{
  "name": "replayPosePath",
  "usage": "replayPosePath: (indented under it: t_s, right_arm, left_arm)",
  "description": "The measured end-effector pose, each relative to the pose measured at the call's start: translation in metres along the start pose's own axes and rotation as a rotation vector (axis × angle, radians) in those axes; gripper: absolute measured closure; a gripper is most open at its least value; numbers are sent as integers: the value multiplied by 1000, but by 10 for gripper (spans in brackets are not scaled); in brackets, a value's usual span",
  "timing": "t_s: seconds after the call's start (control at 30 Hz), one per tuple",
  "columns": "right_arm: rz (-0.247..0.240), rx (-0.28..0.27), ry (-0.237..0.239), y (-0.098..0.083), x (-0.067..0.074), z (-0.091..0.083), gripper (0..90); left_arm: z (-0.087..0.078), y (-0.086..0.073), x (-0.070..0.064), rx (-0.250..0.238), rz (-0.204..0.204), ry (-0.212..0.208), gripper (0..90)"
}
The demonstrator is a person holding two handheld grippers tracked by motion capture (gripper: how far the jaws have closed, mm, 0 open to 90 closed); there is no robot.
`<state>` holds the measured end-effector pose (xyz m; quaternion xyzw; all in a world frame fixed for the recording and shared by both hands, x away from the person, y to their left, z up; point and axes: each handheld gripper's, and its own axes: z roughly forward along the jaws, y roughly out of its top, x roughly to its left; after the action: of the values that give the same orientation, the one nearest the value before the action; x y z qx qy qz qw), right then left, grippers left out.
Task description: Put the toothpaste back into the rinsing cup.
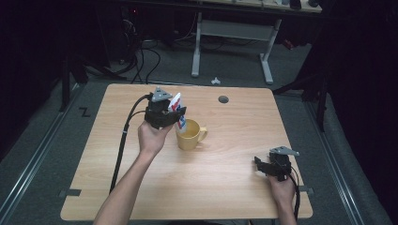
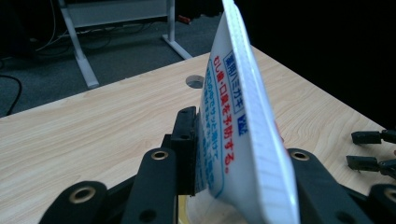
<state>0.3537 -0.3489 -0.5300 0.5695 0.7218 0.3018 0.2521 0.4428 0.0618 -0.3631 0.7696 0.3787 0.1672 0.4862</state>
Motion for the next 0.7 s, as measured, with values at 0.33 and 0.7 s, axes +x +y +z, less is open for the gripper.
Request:
replayPosePath:
  t_s: [0.33,0.7]
  right_arm:
    - [0,0,0,0,0,0,300]
    - [1,1,0,0,0,0,300]
  left_arm:
    - [15,-2,-4,12,5,4,689]
    - [29,-6,-10,54,65,18,689]
